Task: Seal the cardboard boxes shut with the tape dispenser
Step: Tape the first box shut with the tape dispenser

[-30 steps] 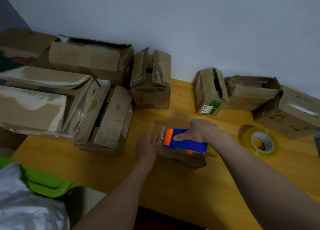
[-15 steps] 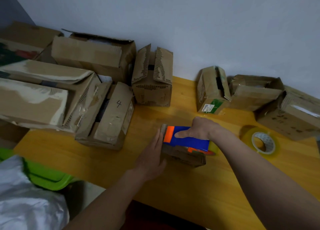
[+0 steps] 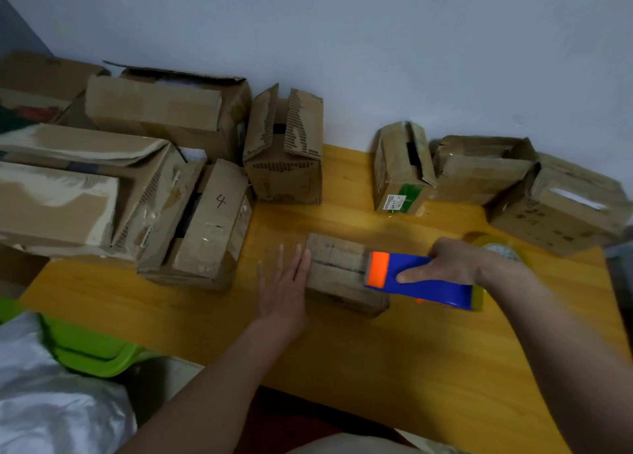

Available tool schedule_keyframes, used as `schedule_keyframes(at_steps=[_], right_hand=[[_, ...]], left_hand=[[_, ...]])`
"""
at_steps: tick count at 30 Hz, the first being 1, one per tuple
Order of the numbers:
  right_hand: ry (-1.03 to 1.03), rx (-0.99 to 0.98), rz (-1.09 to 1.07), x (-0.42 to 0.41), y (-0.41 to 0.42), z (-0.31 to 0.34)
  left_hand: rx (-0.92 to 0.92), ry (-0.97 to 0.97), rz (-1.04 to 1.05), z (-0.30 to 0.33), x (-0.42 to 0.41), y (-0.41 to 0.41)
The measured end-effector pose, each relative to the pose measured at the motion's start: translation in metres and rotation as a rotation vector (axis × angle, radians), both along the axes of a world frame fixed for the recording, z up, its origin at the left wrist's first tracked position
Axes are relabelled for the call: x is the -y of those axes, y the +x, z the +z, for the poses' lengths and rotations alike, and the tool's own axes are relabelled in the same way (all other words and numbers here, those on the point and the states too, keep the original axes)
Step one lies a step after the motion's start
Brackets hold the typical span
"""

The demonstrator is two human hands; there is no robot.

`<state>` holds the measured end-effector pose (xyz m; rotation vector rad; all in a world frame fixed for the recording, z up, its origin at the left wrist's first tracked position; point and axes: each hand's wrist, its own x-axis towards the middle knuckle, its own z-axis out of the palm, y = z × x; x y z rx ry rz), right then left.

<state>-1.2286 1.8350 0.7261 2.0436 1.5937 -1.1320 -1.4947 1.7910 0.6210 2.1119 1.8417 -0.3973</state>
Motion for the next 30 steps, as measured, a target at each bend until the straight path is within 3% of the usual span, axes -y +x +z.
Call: schedule_keyframes(at_steps=[5, 8, 11, 17, 25, 30], right_hand=[[0.012, -0.041, -0.079, 0.010, 0.013, -0.010], [-0.001, -0.076, -0.109, 0.009, 0.016, -0.008], [-0.020, -0.128, -0.129, 0.009, 0.020, -0.011], [-0.008, -0.219, -0.219, 0.015, 0.027, -0.022], [-0.067, -0.167, -0.219, 0.042, 0.087, -0.016], [-0.023, -0.209, -0.223, 0.040, 0.072, -0.030]], left_hand=[[-0.045, -0.021, 0.020, 0.006, -0.001, 0.021], [0.041, 0.107, -0.155, 0.007, -0.002, 0.042], [0.112, 0.049, -0.313, 0.003, -0.007, 0.059], [0.120, 0.056, -0.310, -0.005, -0.021, 0.064], [0.113, 0.072, -0.290, -0.007, -0.022, 0.064], [0.100, 0.111, -0.220, -0.005, -0.023, 0.059]])
